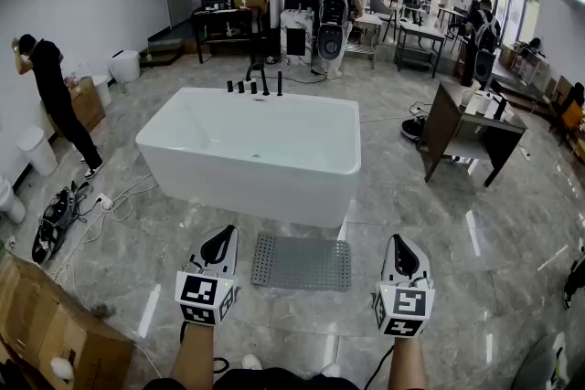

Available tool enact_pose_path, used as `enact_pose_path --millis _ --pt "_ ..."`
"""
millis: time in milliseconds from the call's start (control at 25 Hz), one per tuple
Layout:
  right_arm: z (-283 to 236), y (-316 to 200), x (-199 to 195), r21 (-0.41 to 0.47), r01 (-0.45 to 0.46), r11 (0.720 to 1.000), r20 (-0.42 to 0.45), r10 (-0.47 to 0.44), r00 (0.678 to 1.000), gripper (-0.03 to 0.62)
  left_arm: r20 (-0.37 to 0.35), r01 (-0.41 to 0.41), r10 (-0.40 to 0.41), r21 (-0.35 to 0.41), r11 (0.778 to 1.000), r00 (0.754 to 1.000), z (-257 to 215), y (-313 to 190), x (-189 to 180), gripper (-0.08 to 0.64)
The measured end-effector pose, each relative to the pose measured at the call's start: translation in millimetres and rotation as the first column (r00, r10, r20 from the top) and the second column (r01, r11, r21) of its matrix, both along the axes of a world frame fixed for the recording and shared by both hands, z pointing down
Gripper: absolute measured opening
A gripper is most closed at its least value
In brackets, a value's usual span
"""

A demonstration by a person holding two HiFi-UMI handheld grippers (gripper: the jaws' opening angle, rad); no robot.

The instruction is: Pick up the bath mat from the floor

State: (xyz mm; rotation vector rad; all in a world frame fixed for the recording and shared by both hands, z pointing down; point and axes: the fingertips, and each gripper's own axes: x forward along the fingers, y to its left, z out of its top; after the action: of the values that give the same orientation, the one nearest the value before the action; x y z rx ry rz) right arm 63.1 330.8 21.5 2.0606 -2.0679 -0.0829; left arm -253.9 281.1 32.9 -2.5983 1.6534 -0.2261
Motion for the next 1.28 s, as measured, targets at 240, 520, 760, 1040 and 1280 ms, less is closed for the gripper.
enact_pose_path --millis 240,520,760,1040,1280 --pt "-0.5 -2.0 3.8 -0.003 0.007 1.000 -0.006 -0.007 1.000 0.020 0.016 -0.005 0.005 -0.020 1.000 1.000 5.6 -0.9 7.0 0.009" --pt "1.4 -1.5 13.5 0.001 0.011 1.000 -0.018 -0.011 1.000 0.020 0.027 -0.004 0.005 -0.035 0.999 1.000 8.6 0.1 18.5 0.009" --pt "1.3 5.6 31.1 0.034 0.021 0.999 -0.008 -0.021 1.000 0.021 0.016 0.017 -0.016 -0.028 0.999 1.000 6.5 6.9 33.4 0.009" --pt "13.4 10.9 80.6 0.020 0.053 0.998 0.018 -0.054 0.998 0.021 0.036 0.056 -0.055 -0.027 0.998 0.998 7.1 18.9 79.2 0.009" --pt "23.1 6.5 110.1 0.007 0.080 0.997 0.032 -0.080 0.996 0.021 0.069 0.087 -0.084 -0.042 0.995 0.994 17.7 24.0 105.2 0.009"
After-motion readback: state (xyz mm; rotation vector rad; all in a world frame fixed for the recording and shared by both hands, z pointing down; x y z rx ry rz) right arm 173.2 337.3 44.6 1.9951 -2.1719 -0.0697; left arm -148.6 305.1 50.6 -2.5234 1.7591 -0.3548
